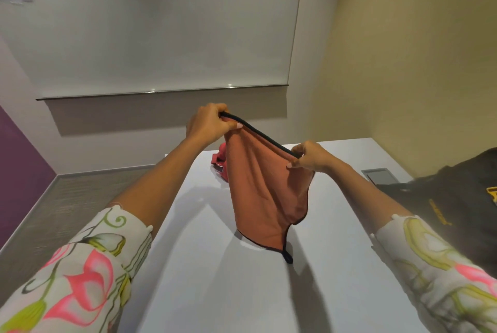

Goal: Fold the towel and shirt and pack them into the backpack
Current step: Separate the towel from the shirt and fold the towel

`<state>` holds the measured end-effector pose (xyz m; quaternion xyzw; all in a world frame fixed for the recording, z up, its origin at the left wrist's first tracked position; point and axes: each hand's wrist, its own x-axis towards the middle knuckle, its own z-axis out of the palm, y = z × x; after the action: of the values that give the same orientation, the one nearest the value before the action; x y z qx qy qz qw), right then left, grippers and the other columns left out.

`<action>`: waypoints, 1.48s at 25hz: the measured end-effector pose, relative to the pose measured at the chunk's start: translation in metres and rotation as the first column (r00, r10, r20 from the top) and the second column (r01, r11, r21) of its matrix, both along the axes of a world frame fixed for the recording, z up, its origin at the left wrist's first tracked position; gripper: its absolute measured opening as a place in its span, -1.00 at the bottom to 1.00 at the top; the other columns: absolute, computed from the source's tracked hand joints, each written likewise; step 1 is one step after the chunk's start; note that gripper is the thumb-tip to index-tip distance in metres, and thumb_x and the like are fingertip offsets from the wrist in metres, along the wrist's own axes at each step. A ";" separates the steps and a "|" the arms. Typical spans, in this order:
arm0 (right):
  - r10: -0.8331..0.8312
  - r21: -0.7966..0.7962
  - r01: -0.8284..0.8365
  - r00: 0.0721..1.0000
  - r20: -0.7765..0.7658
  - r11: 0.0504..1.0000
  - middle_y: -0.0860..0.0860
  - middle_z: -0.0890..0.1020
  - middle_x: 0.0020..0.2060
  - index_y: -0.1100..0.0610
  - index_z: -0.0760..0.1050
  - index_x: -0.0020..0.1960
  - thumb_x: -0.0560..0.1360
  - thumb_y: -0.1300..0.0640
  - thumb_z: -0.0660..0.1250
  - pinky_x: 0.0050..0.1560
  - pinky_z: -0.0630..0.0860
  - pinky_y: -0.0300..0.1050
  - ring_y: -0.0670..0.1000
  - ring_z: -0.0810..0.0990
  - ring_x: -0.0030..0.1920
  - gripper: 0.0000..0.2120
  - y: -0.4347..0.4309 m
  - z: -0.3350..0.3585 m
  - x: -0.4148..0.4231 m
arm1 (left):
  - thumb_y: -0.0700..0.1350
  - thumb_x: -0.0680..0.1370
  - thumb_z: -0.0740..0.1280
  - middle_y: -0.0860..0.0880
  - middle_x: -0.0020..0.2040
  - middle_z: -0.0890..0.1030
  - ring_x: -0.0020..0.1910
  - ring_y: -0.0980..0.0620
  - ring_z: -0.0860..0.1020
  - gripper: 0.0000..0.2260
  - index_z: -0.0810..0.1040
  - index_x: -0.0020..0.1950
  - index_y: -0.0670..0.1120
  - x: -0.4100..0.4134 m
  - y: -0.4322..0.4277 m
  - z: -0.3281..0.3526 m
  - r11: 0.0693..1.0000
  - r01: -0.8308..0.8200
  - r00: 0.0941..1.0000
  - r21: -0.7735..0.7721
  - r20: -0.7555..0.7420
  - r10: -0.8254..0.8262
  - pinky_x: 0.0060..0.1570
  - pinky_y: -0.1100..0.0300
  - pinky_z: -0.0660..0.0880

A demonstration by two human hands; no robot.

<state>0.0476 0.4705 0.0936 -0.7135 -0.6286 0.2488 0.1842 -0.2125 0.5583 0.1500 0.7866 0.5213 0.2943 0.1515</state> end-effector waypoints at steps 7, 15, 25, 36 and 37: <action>-0.194 0.085 0.178 0.945 0.263 0.980 0.12 0.65 -0.12 0.17 0.65 0.00 0.42 0.17 0.46 -0.16 0.39 -0.15 0.14 0.58 -0.08 -0.83 -0.004 0.008 0.046 | 0.17 0.44 0.45 0.04 -0.21 0.61 -0.16 -0.04 0.56 -0.78 0.61 -0.10 0.05 -0.041 0.016 -0.001 0.990 -0.140 0.988 0.017 -0.070 0.141 -0.22 0.12 0.45; -0.470 0.337 0.380 0.849 0.243 0.861 0.20 0.65 0.01 0.16 0.65 0.04 0.47 0.26 0.35 -0.08 0.45 -0.08 0.25 0.59 0.03 -0.81 0.028 0.022 0.057 | 0.03 0.50 0.43 -0.07 -0.02 0.68 -0.04 -0.10 0.59 -0.81 0.68 0.06 0.00 -0.043 0.039 -0.022 0.963 -0.258 0.966 -0.080 -0.038 0.256 -0.18 0.12 0.40; -0.505 0.520 0.388 0.857 0.100 0.761 0.17 0.68 -0.11 0.23 0.67 0.02 0.47 0.30 0.35 -0.16 0.31 -0.20 0.12 0.54 -0.19 -0.83 -0.021 0.040 0.043 | 0.04 0.52 0.39 -0.02 -0.06 0.70 -0.05 -0.10 0.62 -0.83 0.68 0.05 0.04 -0.055 0.012 -0.019 0.972 -0.232 0.971 0.034 0.072 0.229 -0.10 0.08 0.54; -0.280 0.045 0.277 0.931 0.233 0.960 0.07 0.52 -0.11 0.15 0.68 -0.11 0.41 0.28 0.29 -0.15 0.43 -0.11 0.16 0.57 -0.08 -0.80 -0.168 -0.131 0.000 | 0.00 0.56 0.33 0.04 -0.14 0.67 -0.16 -0.07 0.59 -0.89 0.66 0.00 0.14 -0.118 -0.172 -0.203 0.918 -0.300 0.922 -0.260 -0.328 0.209 -0.25 0.19 0.41; -0.265 -0.025 0.280 0.931 0.250 0.960 0.08 0.55 -0.12 0.17 0.68 -0.12 0.40 0.28 0.27 -0.17 0.48 -0.07 0.17 0.58 -0.09 -0.79 -0.181 -0.148 -0.002 | -0.01 0.55 0.33 0.04 -0.10 0.68 -0.13 -0.07 0.60 -0.88 0.65 -0.01 0.15 -0.120 -0.187 -0.217 0.906 -0.307 0.915 -0.293 -0.354 0.195 -0.23 0.19 0.44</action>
<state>0.0454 0.2894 -0.0544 -0.8242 -0.5334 0.1500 0.1165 -0.3321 0.3713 -0.0674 0.7103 0.6798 0.0866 0.1607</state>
